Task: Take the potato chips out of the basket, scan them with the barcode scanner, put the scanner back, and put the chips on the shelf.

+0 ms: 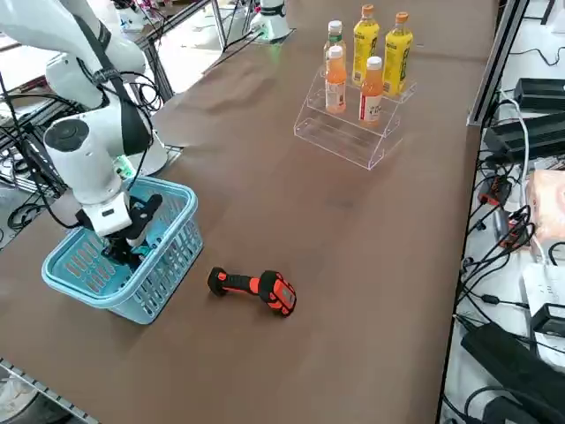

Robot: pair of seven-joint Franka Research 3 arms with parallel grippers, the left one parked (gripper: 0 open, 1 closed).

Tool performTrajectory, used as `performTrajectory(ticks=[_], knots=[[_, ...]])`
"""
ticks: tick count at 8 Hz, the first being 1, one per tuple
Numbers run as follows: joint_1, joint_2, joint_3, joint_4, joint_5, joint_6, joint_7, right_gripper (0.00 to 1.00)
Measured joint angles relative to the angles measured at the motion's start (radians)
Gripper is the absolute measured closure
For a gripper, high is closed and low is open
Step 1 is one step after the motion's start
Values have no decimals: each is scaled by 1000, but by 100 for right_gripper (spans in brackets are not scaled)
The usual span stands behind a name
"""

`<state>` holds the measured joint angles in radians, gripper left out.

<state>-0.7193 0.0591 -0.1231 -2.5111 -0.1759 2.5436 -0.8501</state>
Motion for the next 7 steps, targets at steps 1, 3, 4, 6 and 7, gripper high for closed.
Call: performTrajectory(ticks=[1,3,4,6,7], knots=[[0,-24,0,0,0,-30,0,55],[13,-83,3,10,0,-100,0,55],[23,-117,6,25,0,-148,0,55],[53,-179,16,80,0,-265,4,55],[73,-200,30,126,0,-340,21,55]])
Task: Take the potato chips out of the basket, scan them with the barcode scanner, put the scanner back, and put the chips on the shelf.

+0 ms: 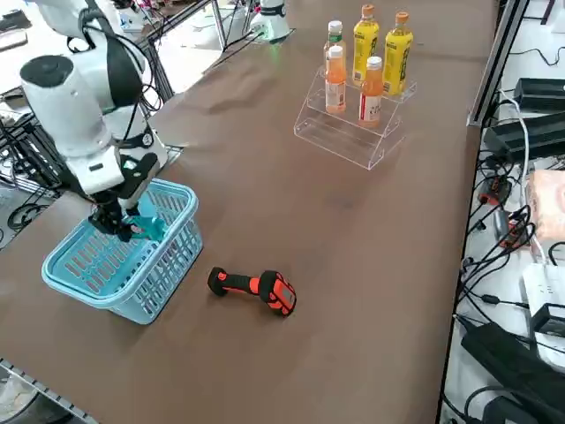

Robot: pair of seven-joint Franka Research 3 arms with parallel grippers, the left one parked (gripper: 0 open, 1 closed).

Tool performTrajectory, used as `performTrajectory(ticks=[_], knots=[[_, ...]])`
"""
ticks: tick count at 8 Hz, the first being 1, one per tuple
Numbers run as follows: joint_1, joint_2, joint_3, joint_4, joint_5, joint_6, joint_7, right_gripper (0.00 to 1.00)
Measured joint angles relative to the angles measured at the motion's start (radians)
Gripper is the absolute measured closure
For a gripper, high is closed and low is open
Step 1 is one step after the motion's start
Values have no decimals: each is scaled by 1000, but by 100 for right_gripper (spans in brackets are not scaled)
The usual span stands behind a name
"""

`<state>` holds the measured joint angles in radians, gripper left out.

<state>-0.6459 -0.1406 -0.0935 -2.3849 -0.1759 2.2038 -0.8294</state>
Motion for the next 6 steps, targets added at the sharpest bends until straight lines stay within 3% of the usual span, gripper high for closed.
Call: performTrajectory(ticks=[3,6], knots=[[99,-13,79,162,2,-192,138,55],[241,-9,98,202,5,-256,294,55]])
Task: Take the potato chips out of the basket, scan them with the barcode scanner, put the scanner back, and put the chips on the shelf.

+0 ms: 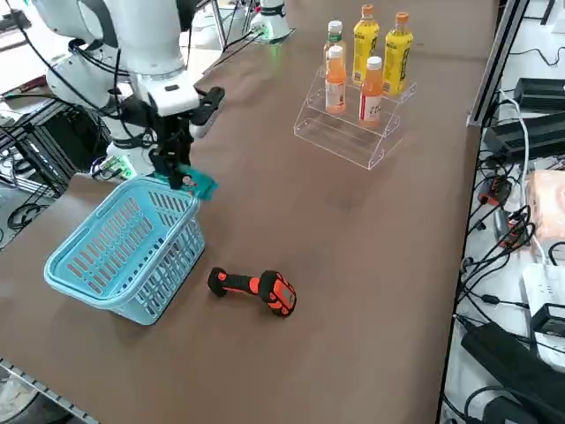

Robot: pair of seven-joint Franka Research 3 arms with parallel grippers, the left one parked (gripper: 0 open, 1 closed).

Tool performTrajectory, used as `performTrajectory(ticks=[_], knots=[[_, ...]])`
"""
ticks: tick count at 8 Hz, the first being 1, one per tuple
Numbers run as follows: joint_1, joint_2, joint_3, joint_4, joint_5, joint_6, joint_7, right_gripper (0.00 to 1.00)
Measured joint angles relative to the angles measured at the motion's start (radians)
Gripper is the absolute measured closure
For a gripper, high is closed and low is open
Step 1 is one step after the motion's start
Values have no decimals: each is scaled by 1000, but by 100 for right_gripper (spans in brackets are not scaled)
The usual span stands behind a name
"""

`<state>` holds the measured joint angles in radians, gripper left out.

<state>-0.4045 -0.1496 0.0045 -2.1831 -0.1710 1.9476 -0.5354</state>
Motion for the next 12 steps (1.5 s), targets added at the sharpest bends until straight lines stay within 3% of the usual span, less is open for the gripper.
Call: performTrajectory(ticks=[4,6,9,12], knots=[[184,68,1,35,63,22,230,54],[252,160,3,34,83,140,319,52],[278,306,0,25,111,299,361,52],[374,385,1,21,111,393,514,52]])
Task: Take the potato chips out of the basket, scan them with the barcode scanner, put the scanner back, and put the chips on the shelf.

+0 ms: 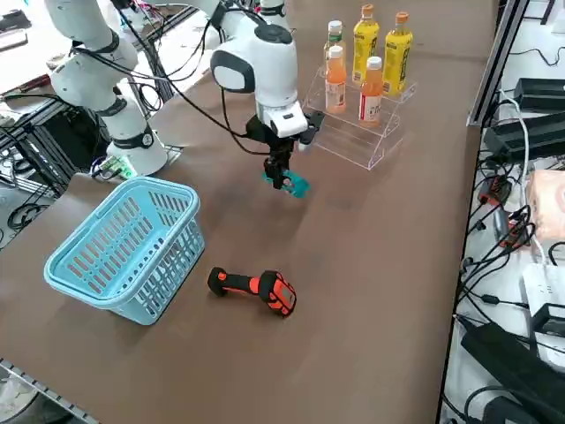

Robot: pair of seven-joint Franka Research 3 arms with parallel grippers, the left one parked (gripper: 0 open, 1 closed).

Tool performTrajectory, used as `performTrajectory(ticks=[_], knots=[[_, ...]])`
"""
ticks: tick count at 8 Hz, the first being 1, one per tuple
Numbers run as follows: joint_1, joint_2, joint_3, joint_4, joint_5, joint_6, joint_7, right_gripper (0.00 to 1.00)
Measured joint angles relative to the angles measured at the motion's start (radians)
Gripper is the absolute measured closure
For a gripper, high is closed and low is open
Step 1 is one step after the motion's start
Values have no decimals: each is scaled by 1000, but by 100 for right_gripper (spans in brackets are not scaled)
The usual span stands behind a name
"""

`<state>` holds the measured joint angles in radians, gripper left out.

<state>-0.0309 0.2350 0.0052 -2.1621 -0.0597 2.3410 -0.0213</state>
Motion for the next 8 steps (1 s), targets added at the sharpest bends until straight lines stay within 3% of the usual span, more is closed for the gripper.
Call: performTrajectory(ticks=[4,8], knots=[[6,49,-8,-48,0,120,24,52],[6,62,-8,-75,0,132,41,52]])
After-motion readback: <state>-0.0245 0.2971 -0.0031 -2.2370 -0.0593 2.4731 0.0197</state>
